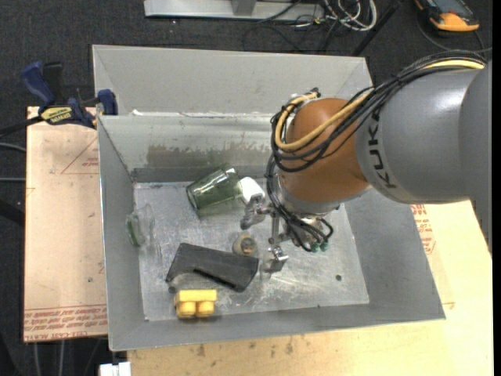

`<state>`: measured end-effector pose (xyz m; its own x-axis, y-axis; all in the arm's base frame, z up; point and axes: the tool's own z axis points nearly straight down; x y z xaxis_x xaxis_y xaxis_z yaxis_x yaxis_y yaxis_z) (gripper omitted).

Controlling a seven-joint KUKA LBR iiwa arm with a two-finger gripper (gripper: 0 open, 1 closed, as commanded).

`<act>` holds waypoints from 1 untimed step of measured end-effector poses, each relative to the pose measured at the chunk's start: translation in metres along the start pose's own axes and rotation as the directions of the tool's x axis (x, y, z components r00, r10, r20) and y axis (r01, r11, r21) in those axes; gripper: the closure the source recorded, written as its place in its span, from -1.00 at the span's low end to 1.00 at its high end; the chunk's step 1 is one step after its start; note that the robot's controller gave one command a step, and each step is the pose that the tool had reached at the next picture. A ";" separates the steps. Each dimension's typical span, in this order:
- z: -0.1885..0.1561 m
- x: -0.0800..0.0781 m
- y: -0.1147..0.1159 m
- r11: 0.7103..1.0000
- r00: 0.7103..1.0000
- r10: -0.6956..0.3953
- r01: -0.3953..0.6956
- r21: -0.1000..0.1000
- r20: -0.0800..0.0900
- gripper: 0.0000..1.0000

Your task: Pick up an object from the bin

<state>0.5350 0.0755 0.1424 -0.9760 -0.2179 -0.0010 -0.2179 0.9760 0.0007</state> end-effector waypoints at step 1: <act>0.065 0.002 0.028 0.997 0.997 -0.074 0.074 0.002 0.014 1.00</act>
Offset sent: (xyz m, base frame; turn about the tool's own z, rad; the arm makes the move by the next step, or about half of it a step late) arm 0.0000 0.0000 0.0000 0.0000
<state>0.5268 0.1020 0.0778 -0.9570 -0.2897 -0.0146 -0.2897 0.9571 -0.0014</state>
